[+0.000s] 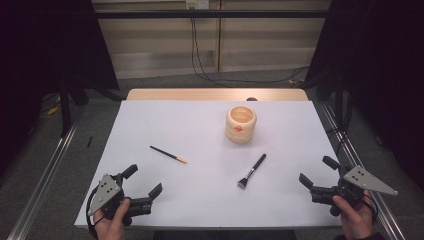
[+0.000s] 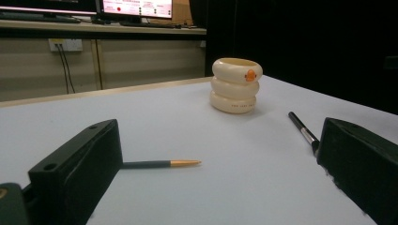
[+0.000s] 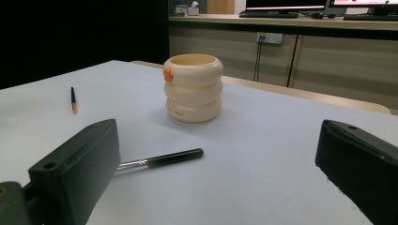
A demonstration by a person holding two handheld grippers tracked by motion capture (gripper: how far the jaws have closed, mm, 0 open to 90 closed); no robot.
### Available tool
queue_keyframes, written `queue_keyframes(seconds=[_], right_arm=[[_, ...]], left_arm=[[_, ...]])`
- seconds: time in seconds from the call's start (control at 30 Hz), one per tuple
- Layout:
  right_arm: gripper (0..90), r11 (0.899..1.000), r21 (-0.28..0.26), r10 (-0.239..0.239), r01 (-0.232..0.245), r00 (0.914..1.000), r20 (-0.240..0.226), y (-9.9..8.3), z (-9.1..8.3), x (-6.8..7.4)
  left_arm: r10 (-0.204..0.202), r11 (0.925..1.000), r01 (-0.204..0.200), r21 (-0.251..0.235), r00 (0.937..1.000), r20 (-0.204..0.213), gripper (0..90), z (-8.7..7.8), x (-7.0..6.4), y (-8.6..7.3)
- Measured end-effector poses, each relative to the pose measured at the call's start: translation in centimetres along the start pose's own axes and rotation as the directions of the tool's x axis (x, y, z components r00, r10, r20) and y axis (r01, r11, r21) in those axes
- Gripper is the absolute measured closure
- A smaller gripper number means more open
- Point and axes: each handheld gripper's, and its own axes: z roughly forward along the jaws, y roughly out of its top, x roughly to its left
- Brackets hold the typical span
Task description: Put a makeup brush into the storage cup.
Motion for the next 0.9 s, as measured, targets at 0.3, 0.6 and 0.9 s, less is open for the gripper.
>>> queue_keyframes(seconds=[0.3, 0.6, 0.9], right_arm=[[0.0, 1.000, 0.001, 0.005, -0.005, 1.0000, -0.008, -0.10, 0.11, -0.10], [0.0, 1.000, 0.000, 0.018, -0.018, 0.9997, -0.017, -0.06, 0.05, -0.02], [0.0, 1.000, 0.005, 0.005, -0.004, 0.9997, -0.026, -0.05, 0.11, 0.25]], left_arm=[[-0.014, 0.9999, 0.014, 0.005, 0.9999, 0.009, 0.3, 0.13, 0.02, -0.06], [-0.003, 0.9999, 0.002, 0.016, 0.9999, 0.016, 0.3, 0.14, 0.04, 0.03], [0.007, 0.9996, -0.008, 0.025, 0.9988, 0.048, 0.3, 0.27, -0.37, 0.38]])
